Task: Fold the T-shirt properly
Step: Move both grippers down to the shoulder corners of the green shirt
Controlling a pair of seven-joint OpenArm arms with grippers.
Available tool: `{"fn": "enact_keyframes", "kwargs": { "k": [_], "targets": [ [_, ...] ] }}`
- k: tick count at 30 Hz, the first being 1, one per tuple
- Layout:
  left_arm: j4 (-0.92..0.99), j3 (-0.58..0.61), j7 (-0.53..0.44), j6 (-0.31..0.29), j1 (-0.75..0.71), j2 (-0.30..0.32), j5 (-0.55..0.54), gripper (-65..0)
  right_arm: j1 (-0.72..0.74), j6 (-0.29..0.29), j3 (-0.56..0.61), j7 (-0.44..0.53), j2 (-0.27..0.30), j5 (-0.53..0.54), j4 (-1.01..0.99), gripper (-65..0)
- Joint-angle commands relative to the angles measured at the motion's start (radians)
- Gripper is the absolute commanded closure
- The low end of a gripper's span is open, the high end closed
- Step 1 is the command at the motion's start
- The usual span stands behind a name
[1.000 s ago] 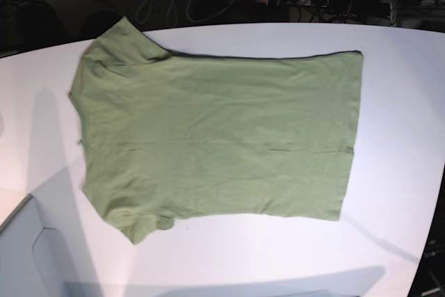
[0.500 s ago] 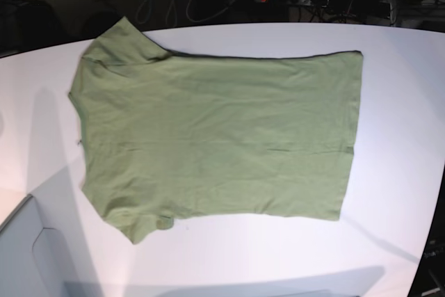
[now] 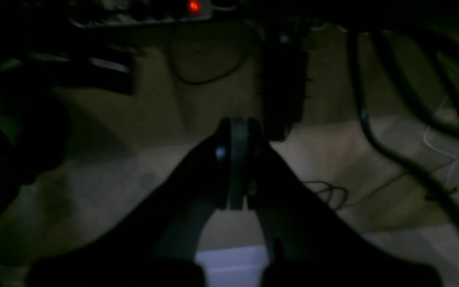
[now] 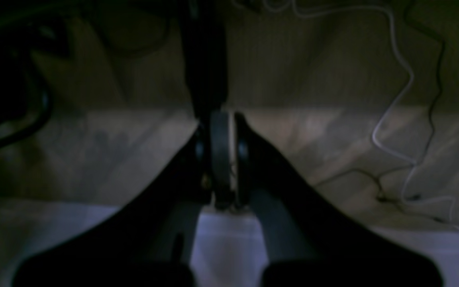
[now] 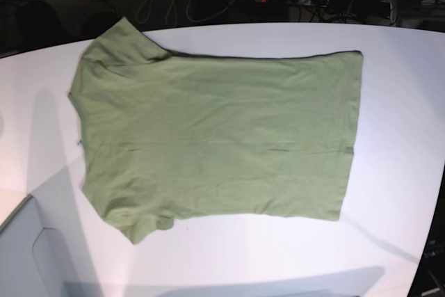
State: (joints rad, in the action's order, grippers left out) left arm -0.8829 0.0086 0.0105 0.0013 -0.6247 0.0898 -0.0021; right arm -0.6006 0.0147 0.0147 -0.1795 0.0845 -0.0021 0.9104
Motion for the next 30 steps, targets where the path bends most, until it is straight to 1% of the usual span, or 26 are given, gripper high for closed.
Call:
{"fn": "enact_keyframes", "kwargs": {
  "k": [1,3,5,11,14,16,19,20,21,24,25,26,27,29,30],
  "targets": [
    [-0.061,-0.006,-0.011,-0.001,-0.056,0.011,0.001,0.0,-0.041,-0.008,-0.005,-0.012,0.027,0.001,0.082,0.0],
    [-0.183,-0.006,-0.011,-0.001,-0.128,0.038,0.001,0.0,-0.107,-0.006,-0.008,-0.056,0.036,0.001,0.237,0.0],
    [-0.289,-0.006,-0.010,-0.001,-0.188,0.057,0.001,0.0,-0.160,-0.006,-0.009,-0.099,0.057,0.001,0.372,0.0],
    [-0.582,-0.008,-0.010,0.001,-0.358,0.090,0.001,0.0,-0.281,-0.006,-0.026,-0.246,0.117,0.001,0.721,0.0],
    [-0.714,-0.035,-0.010,0.001,-0.427,0.090,0.001,0.0,-0.330,-0.006,-0.114,-0.311,0.113,0.000,0.863,0.0],
    [-0.789,-0.062,-0.010,0.001,-0.462,0.089,0.001,0.0,-0.339,-0.006,-0.167,-0.366,0.094,0.000,0.935,0.0],
    [-0.876,-0.083,-0.010,0.001,-0.495,0.089,0.001,0.0,-0.341,-0.005,-0.244,-0.437,0.087,0.000,1.034,0.0],
    [-0.901,-0.092,-0.010,0.001,-0.504,0.089,0.001,0.0,-0.344,0.004,-0.256,-0.446,0.090,0.000,1.067,0.0],
    [-0.928,-0.103,-0.010,0.001,-0.510,0.089,0.001,0.0,-0.344,0.032,-0.272,-0.458,0.090,0.000,1.103,0.0],
    [-1.016,-0.134,-0.010,0.001,-0.531,0.084,0.001,0.0,-0.342,0.149,-0.335,-0.476,0.079,0.000,1.202,-0.1],
    [-1.048,-0.143,-0.010,0.001,-0.536,0.081,0.001,-1.2,-0.338,0.178,-0.351,-0.481,0.065,0.000,1.209,-0.2],
    [-1.077,-0.158,-0.010,0.001,-0.547,0.080,0.000,-5.1,-0.331,0.201,-0.368,-0.481,0.056,0.000,1.211,-0.4],
    [-1.103,-0.170,-0.010,0.001,-0.551,0.080,-0.008,-9.0,-0.319,0.212,-0.376,-0.481,0.053,0.000,1.211,-1.8],
    [-1.142,-0.200,-0.010,0.001,-0.550,0.080,-0.060,-17.5,-0.307,0.232,-0.387,-0.481,0.053,0.000,1.208,-8.1],
    [-1.154,-0.218,-0.010,0.001,-0.548,0.081,-0.100,-21.5,-0.305,0.250,-0.390,-0.481,0.051,0.000,1.208,-12.9]
  ]
}}
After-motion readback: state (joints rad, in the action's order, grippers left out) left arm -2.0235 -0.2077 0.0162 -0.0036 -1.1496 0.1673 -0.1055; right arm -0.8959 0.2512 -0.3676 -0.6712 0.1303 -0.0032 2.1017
